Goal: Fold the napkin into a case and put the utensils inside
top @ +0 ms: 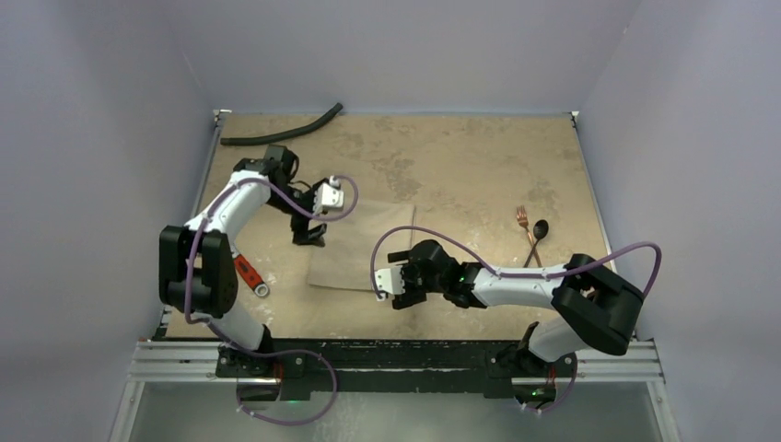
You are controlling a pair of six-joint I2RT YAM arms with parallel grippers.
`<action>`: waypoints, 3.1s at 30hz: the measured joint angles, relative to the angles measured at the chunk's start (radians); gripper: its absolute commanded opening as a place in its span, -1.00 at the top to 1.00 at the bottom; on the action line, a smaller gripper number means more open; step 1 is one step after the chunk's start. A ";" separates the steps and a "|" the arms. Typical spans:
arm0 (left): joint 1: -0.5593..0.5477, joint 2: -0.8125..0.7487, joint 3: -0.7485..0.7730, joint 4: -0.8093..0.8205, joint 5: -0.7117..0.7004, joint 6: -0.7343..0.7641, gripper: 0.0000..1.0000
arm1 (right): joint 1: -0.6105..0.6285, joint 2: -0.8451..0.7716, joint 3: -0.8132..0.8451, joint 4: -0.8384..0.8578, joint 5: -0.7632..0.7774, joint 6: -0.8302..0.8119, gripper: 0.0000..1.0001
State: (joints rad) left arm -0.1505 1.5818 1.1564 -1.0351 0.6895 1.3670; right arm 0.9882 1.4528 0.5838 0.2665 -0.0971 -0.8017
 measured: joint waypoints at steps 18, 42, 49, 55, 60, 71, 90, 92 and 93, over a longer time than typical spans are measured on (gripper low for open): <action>-0.268 0.294 0.090 0.697 -0.108 -0.668 -0.61 | 0.027 0.053 0.009 0.051 0.000 0.002 -0.22; -0.252 0.334 0.034 0.841 -0.322 -0.401 -0.55 | 0.072 0.176 0.158 0.014 0.013 0.066 -0.57; -0.223 0.298 0.004 0.789 -0.302 -0.293 -0.57 | 0.058 0.094 0.052 0.073 0.085 -0.026 -0.66; -0.242 0.320 0.045 0.748 -0.273 -0.317 -0.56 | 0.045 0.080 0.016 0.121 0.132 -0.084 -0.65; -0.278 0.354 0.088 0.723 -0.225 -0.367 -0.56 | 0.045 0.107 0.008 0.183 0.161 -0.143 -0.62; -0.283 0.377 0.117 0.702 -0.203 -0.415 -0.55 | 0.062 0.164 0.026 0.224 0.177 -0.191 0.06; -0.283 0.372 0.093 0.729 -0.198 -0.440 -0.51 | 0.084 0.190 0.142 0.115 0.103 0.272 1.00; -0.283 0.368 0.086 0.731 -0.198 -0.439 -0.50 | 0.081 0.182 0.142 0.118 0.106 0.341 1.00; -0.284 0.365 0.082 0.731 -0.198 -0.436 -0.51 | 0.079 0.179 0.142 0.121 0.106 0.372 1.00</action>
State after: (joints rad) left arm -0.4343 1.9465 1.2385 -0.3038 0.4915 0.9306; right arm 1.0672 1.6314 0.7254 0.3870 0.0090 -0.4301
